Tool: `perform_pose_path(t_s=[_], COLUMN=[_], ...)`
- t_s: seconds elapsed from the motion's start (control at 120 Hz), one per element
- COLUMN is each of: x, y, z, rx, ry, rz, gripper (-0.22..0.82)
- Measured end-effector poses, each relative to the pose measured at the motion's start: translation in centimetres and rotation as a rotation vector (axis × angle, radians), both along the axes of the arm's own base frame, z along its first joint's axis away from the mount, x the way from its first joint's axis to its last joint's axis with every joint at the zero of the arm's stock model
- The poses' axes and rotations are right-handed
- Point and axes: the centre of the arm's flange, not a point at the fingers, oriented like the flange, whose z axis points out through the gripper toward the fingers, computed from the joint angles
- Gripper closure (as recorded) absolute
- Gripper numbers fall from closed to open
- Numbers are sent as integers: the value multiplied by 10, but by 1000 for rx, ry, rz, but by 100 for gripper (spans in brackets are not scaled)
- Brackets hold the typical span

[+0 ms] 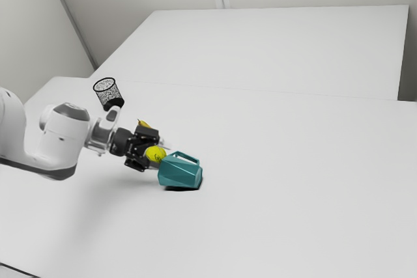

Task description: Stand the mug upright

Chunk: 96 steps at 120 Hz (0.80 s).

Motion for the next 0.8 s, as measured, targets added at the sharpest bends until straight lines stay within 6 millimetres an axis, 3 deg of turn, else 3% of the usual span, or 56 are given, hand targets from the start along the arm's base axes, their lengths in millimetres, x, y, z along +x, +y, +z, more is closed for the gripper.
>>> perform_pose_path(t_s=[0.15, 0.333, 0.567, 0.675, 0.8], x=[-1, 0, 1, 0, -1], y=[0, -13, -14, -16, -19], z=[-7, -12, -13, -13, -15], rx=[1, -3, -4, -6, -7], ry=[-32, -66, -101, -106, -107], rz=[-19, -53, -60, -67, -76], gripper=[0, 1, 54, 65, 72])
